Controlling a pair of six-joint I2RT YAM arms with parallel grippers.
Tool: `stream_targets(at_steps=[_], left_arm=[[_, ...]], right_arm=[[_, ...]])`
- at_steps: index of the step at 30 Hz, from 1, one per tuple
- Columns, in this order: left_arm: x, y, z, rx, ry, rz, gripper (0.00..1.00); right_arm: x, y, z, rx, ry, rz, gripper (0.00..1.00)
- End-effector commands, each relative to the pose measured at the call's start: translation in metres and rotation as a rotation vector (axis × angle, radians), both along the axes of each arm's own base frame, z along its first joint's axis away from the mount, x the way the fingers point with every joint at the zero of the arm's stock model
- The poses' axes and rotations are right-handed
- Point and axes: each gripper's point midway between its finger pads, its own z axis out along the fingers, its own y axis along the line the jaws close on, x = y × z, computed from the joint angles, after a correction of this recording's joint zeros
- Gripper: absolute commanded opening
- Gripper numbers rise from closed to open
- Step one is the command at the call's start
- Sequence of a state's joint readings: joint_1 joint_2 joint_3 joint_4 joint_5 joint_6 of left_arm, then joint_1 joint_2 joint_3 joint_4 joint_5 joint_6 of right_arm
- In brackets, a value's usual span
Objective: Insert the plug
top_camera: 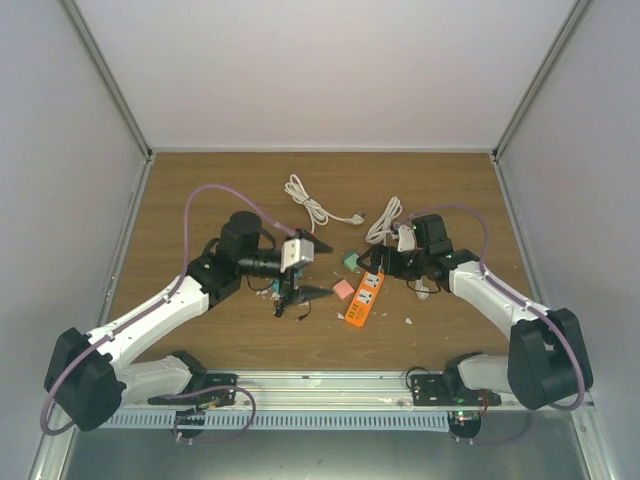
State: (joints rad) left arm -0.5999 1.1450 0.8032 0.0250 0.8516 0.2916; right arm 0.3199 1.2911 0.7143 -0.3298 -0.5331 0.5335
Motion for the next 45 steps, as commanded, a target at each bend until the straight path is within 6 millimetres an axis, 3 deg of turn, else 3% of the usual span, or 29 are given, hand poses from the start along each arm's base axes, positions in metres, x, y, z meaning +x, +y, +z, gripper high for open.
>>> stream_targets(at_steps=[1,5,8,11,14,17,19,23,29,36,42,45], left_arm=[[-0.058,-0.009,-0.01,0.03,-0.091,-0.241,0.99],[-0.063,-0.009,-0.003,0.01,-0.088,-0.259,0.99],[-0.05,-0.013,-0.005,0.016,-0.033,-0.193,0.99],[-0.024,-0.017,-0.017,0.046,0.009,-0.06,0.99],[0.015,-0.014,-0.014,0.041,0.016,0.162,0.99],[0.054,0.004,-0.001,0.005,0.029,0.409,0.99],[0.069,0.023,0.012,-0.048,0.042,0.52,0.99],[0.073,0.052,0.028,-0.135,0.021,0.614,0.99],[0.095,0.088,0.019,-0.175,0.05,0.747,0.99],[0.121,0.093,0.001,-0.176,0.117,0.724,0.99],[0.127,0.109,-0.002,-0.196,0.108,0.765,0.99],[0.128,0.117,-0.004,-0.21,0.114,0.785,0.99]], right_arm=[[-0.003,-0.001,0.004,-0.018,-0.028,0.004,1.0],[0.0,-0.014,0.005,-0.084,-0.057,-0.057,0.99],[0.005,-0.031,0.009,-0.165,-0.102,-0.129,0.99],[0.007,-0.049,0.017,-0.23,-0.134,-0.21,1.0],[0.007,-0.065,0.024,-0.302,-0.149,-0.262,1.0],[0.001,-0.071,0.022,-0.354,-0.101,-0.253,0.99],[-0.008,-0.071,0.014,-0.368,-0.039,-0.233,0.99],[-0.018,-0.088,0.0,-0.434,0.034,-0.288,0.99],[-0.011,-0.102,-0.005,-0.386,0.046,-0.427,0.96],[0.005,-0.115,-0.029,-0.408,0.068,-0.508,0.93],[0.028,-0.121,-0.027,-0.382,0.036,-0.563,0.91],[0.033,-0.124,-0.036,-0.383,0.054,-0.577,0.9]])
